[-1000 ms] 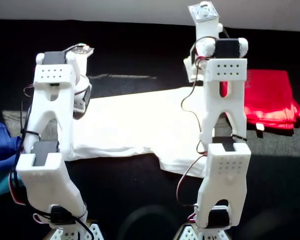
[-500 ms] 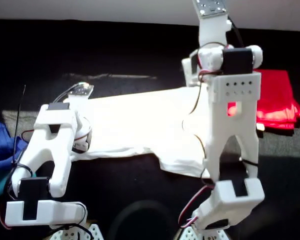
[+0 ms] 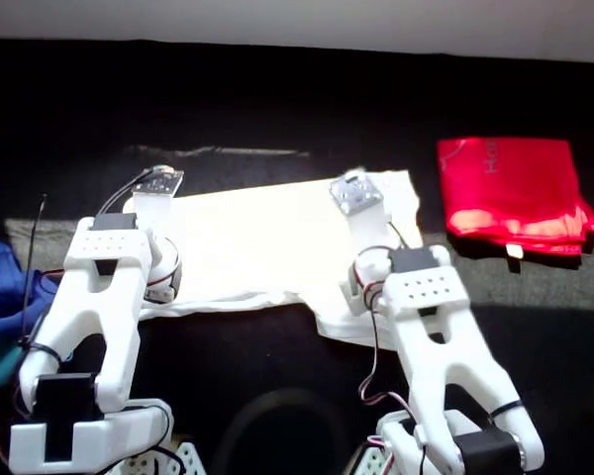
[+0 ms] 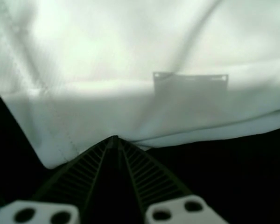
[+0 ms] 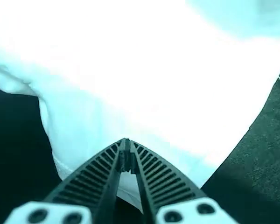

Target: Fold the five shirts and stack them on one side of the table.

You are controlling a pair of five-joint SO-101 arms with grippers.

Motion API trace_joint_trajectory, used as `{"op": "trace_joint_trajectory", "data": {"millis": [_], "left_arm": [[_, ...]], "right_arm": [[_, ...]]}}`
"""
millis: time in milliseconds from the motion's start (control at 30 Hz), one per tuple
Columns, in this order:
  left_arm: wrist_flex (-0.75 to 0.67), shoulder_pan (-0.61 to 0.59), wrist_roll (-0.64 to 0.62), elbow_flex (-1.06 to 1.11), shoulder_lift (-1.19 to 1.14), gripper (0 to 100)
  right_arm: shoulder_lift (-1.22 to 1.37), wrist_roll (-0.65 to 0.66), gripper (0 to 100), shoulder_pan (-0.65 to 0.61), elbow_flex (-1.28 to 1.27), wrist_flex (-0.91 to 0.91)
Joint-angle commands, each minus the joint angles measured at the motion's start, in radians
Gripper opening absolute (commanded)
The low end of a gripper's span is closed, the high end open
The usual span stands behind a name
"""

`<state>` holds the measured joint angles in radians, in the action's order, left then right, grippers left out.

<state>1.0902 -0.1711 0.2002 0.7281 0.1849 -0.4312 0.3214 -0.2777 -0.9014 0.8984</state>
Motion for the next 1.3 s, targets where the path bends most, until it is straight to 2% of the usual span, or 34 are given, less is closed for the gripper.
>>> {"op": "trace_joint_trajectory", "data": {"millis": [0, 133, 267, 367, 467, 767, 900, 967, 1067, 1200, 1267], "left_arm": [[-0.006, 0.015, -0.006, 0.001, 0.024, 1], [-0.020, 0.015, -0.006, 0.001, -0.001, 1], [-0.035, 0.012, -0.006, 0.001, -0.021, 1], [-0.035, 0.013, -0.006, 0.001, -0.022, 1], [-0.038, 0.013, -0.006, 0.001, -0.022, 1], [-0.063, 0.013, -0.006, 0.001, -0.024, 1], [-0.092, 0.013, -0.006, 0.027, -0.025, 1], [-0.146, 0.012, -0.006, 0.067, -0.025, 1], [-0.222, 0.012, -0.006, 0.120, -0.025, 1], [-0.242, 0.012, -0.006, 0.133, -0.024, 1], [-0.245, 0.010, -0.006, 0.133, -0.024, 1]], "right_arm": [[0.012, 0.014, 0.9, -0.002, -0.076, -0.105], [0.119, 0.017, 0.9, 0.035, -0.074, -0.153], [0.219, 0.020, 0.9, 0.150, -0.074, -0.229], [0.248, 0.097, 0.9, 0.217, -0.051, -0.228], [0.222, 0.114, 0.9, 0.243, -0.015, -0.173], [-0.041, 0.115, 0.9, 0.237, 0.048, 0.021], [-0.107, 0.118, 0.9, 0.157, -0.027, 0.074], [-0.114, 0.178, 1.5, 0.105, -0.054, 0.110], [-0.125, 0.293, 9.2, 0.054, -0.071, 0.166], [-0.122, 0.342, 22.4, 0.044, -0.067, 0.176], [-0.127, 0.354, 24.5, 0.044, -0.067, 0.176]]}}
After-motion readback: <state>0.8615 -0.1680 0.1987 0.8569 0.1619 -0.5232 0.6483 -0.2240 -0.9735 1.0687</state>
